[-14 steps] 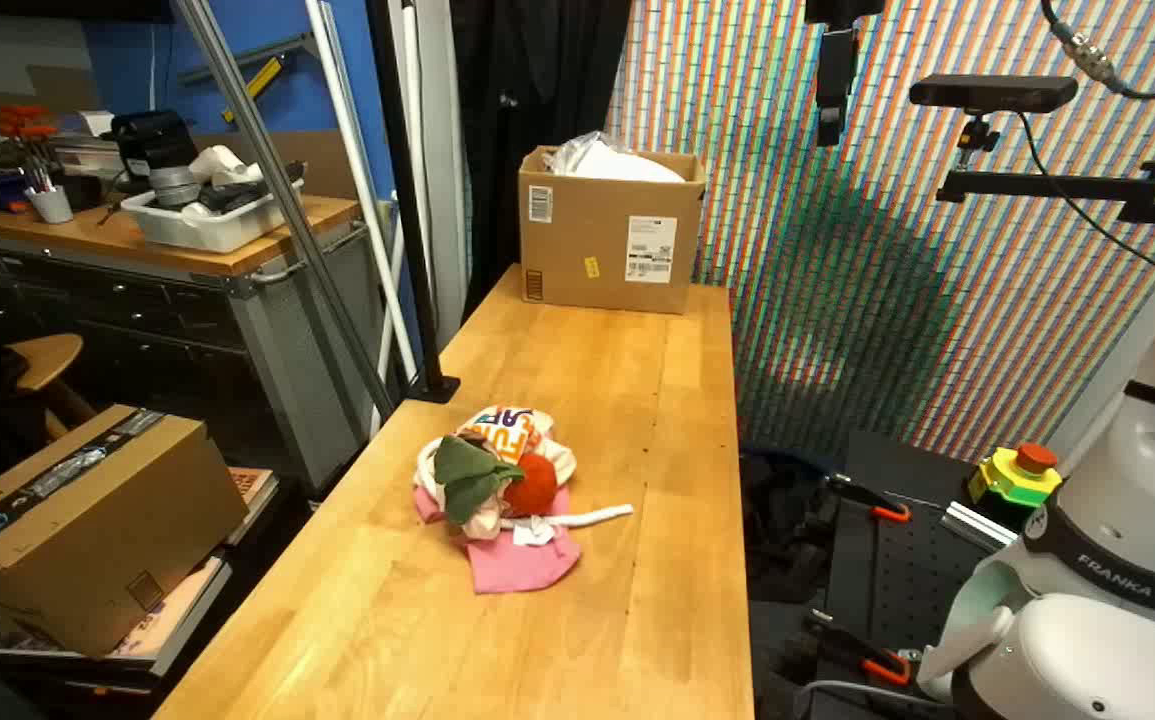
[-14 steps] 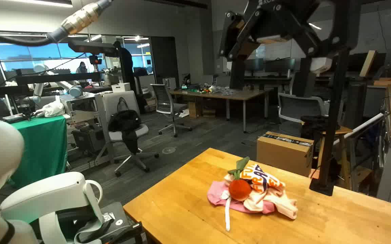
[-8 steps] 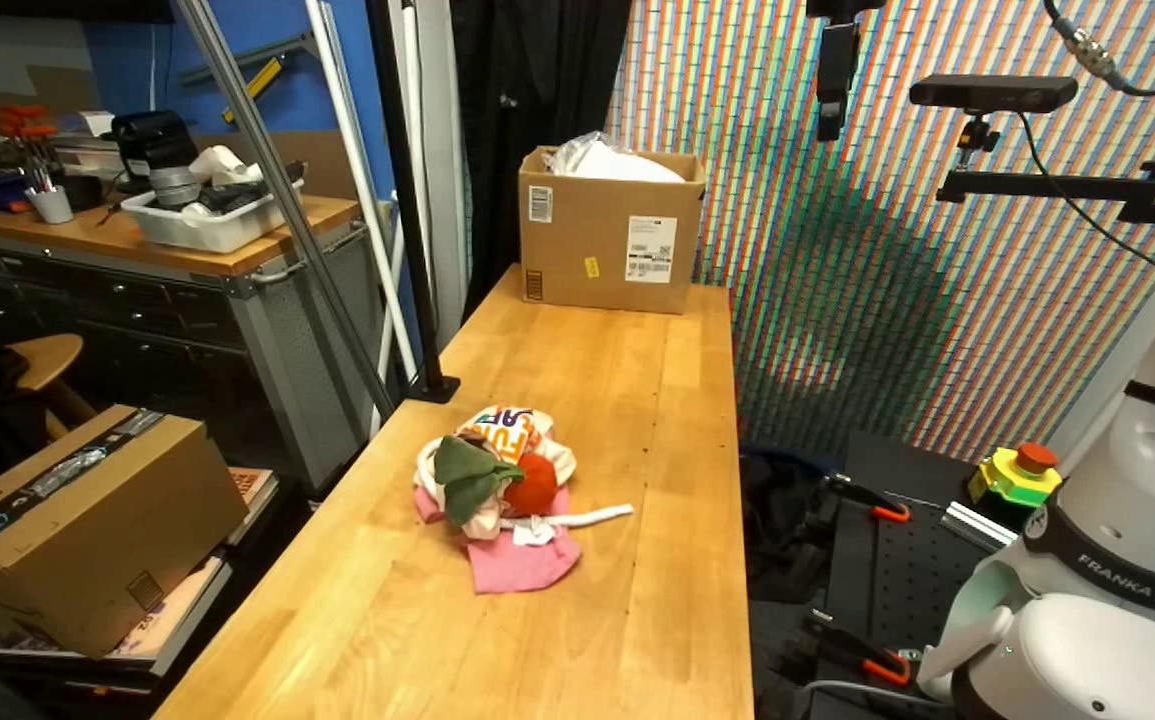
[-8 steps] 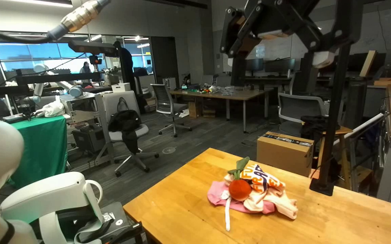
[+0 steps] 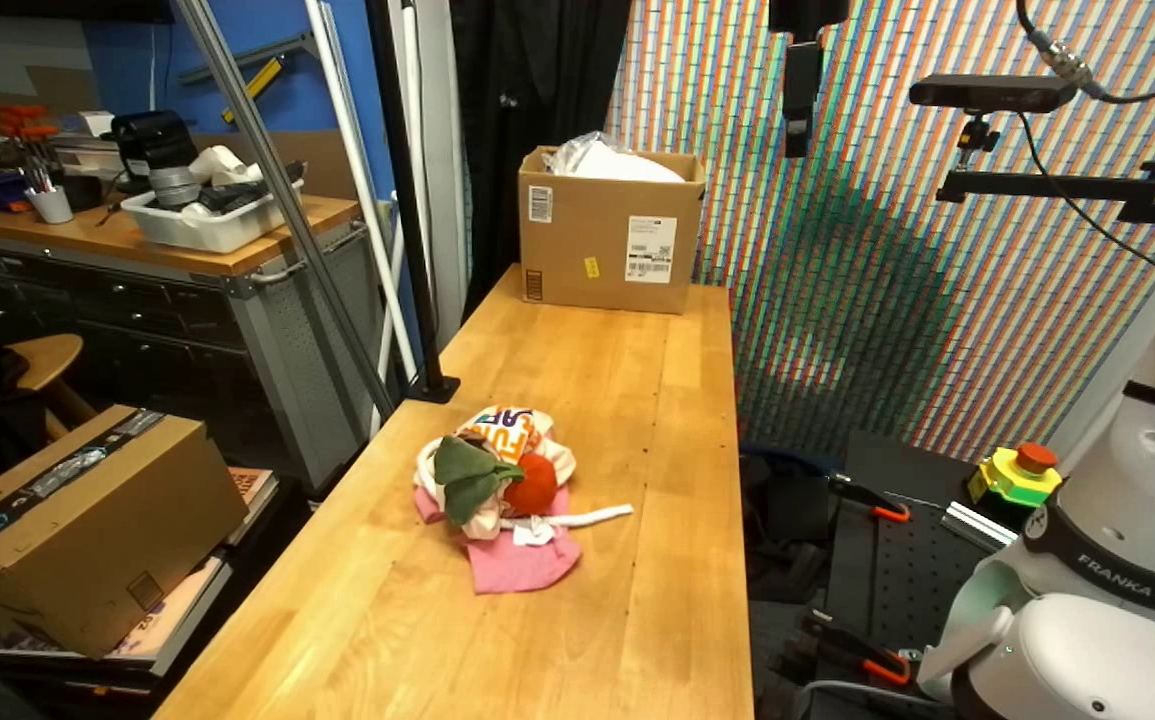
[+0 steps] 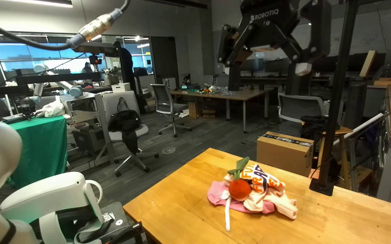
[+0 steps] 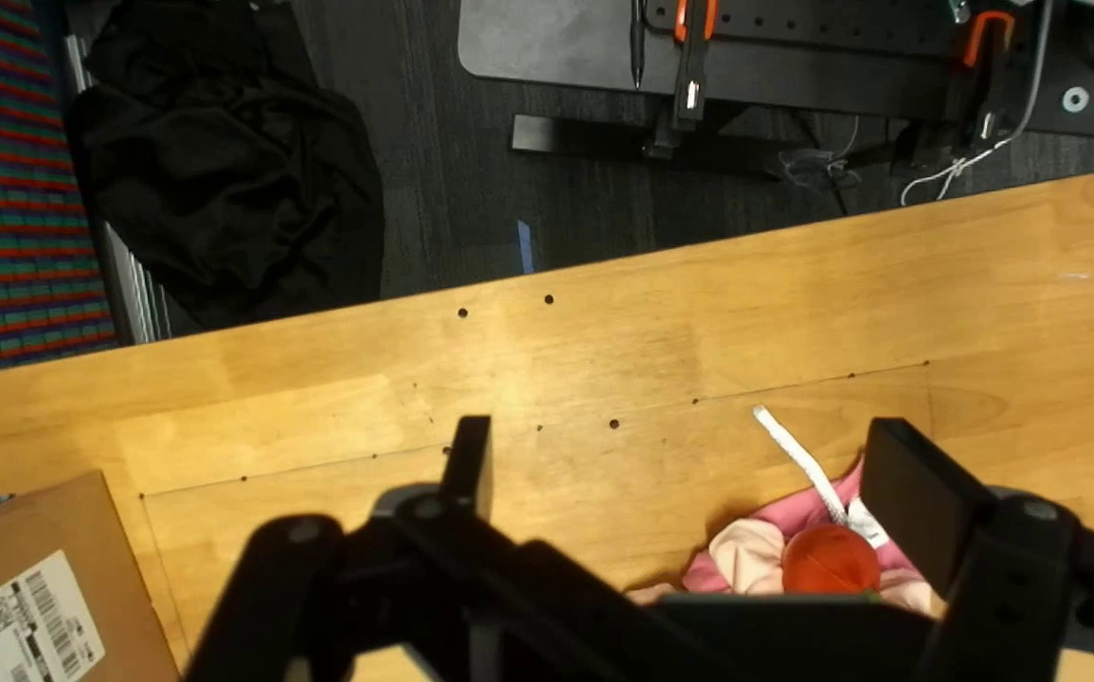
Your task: Move all the objects in the middle of the table to the right
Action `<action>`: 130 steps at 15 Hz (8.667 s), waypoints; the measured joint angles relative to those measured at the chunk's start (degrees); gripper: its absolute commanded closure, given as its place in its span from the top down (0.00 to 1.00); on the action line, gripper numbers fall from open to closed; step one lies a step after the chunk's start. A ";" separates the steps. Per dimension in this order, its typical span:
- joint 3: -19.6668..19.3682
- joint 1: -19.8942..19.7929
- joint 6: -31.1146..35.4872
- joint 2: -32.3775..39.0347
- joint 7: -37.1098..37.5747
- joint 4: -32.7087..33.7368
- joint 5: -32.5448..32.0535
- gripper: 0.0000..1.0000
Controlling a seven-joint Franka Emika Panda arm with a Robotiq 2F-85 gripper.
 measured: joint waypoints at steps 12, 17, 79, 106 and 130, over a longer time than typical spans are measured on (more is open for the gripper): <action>10.70 4.54 25.80 15.63 20.23 -0.30 0.38 1.00; 12.88 6.59 32.59 24.30 28.97 -0.23 -1.66 1.00; 5.71 16.84 51.11 57.46 21.93 12.11 -11.59 0.10; -6.22 -2.69 40.43 44.22 46.21 19.54 -37.34 0.08; -3.46 -1.10 40.18 51.74 69.26 19.90 -40.73 1.00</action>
